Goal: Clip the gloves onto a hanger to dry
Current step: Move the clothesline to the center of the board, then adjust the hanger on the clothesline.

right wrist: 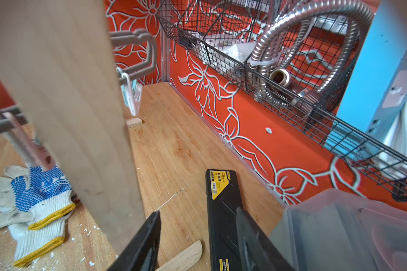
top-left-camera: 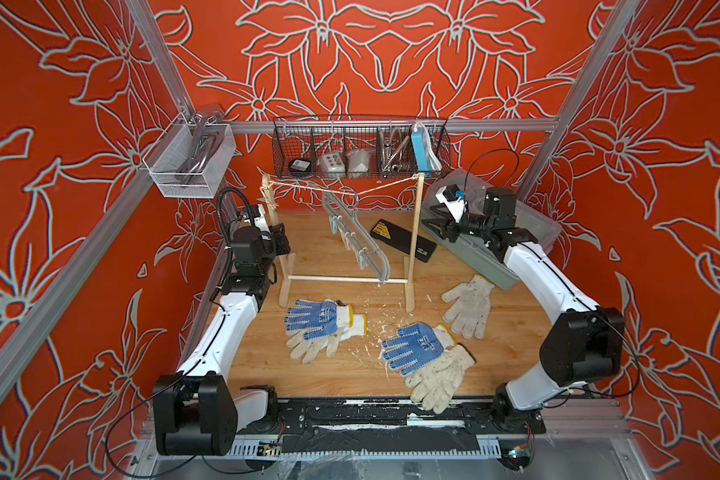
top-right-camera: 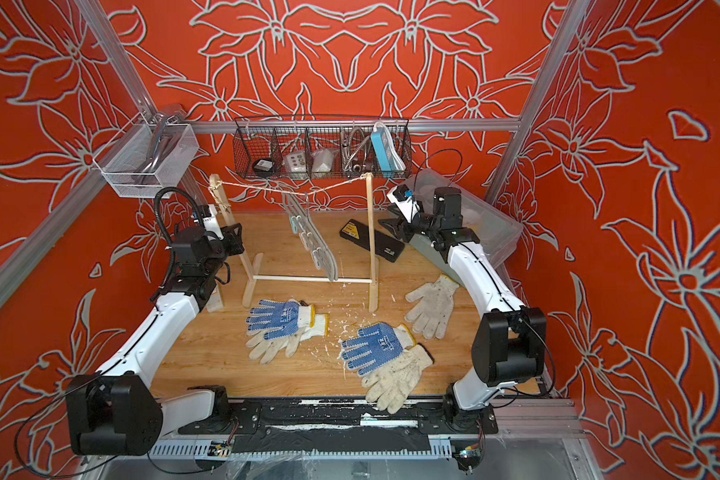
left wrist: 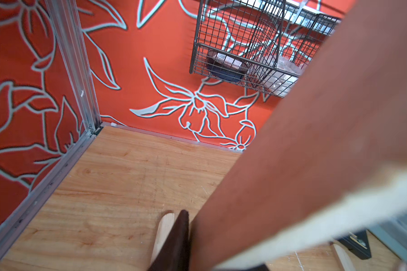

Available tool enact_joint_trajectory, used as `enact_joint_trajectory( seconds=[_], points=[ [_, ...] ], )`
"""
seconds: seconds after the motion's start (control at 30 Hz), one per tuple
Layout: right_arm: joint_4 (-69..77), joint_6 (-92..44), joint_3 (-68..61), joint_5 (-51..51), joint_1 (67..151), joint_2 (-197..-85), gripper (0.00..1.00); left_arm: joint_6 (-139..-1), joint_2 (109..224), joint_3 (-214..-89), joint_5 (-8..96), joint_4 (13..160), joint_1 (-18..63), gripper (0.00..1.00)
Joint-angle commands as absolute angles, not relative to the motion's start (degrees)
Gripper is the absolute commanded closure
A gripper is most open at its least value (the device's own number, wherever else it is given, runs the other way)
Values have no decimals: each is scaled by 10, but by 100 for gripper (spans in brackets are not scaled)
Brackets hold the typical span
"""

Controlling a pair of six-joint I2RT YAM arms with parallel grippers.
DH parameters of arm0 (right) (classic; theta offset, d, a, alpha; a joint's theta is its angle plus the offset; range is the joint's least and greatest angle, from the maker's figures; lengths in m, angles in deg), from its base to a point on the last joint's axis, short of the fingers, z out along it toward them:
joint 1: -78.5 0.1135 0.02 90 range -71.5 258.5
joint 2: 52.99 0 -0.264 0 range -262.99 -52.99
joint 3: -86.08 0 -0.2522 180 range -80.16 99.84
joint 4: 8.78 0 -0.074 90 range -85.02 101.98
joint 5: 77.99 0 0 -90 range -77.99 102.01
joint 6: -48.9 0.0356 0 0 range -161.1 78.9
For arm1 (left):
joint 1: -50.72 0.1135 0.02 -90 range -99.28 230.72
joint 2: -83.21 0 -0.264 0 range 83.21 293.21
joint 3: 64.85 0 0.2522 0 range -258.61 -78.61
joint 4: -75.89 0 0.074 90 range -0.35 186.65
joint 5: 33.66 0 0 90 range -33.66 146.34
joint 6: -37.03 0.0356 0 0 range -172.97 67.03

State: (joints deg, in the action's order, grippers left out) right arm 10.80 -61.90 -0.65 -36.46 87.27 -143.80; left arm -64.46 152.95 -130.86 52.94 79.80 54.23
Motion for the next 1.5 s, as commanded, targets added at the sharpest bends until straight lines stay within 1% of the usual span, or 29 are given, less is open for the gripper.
enact_joint_trajectory(
  seconds=[0.0, 0.1, 0.17, 0.2, 0.33, 0.4, 0.57, 0.67, 0.77, 0.83, 1.0, 1.1, 1.2, 1.3, 1.47],
  points=[
    [112, -616, -3, -373, 873, -1427, 45, -677, 1525, -1312, 501, 824, 541, 72],
    [127, -618, -12, -349, 873, -1414, 42, -676, 1528, -1320, 518, 839, 538, 73],
    [130, -612, -18, -338, 873, -1400, 39, -682, 1528, -1321, 530, 844, 537, 73],
    [134, -606, -22, -329, 874, -1391, 37, -685, 1527, -1321, 532, 845, 536, 72],
    [171, -584, -31, -309, 873, -1353, 31, -687, 1523, -1321, 531, 846, 533, 55],
    [199, -563, -23, -309, 873, -1335, 30, -689, 1519, -1321, 530, 849, 533, 49],
    [234, -448, -5, -285, 885, -1290, 30, -687, 1505, -1332, 534, 878, 533, 37],
    [263, -385, 9, -255, 916, -1265, 33, -689, 1493, -1343, 536, 918, 533, 30],
    [309, -341, 35, -212, 969, -1253, 36, -695, 1472, -1349, 531, 960, 533, 23],
    [328, -309, 52, -177, 1008, -1246, 37, -696, 1455, -1356, 527, 995, 533, 15],
    [366, -253, 98, -83, 1090, -1256, 41, -700, 1405, -1371, 500, 1089, 533, 12],
    [410, -262, 156, -19, 1135, -1292, 45, -715, 1358, -1372, 482, 1123, 533, 10],
    [455, -284, 213, 36, 1160, -1335, 48, -741, 1337, -1387, 436, 1150, 533, 9],
    [473, -288, 252, 44, 1168, -1370, 52, -769, 1335, -1406, 369, 1157, 533, 9],
    [503, -300, 306, 49, 1185, -1421, 54, -815, 1351, -1435, 273, 1144, 533, 9]
  ],
)
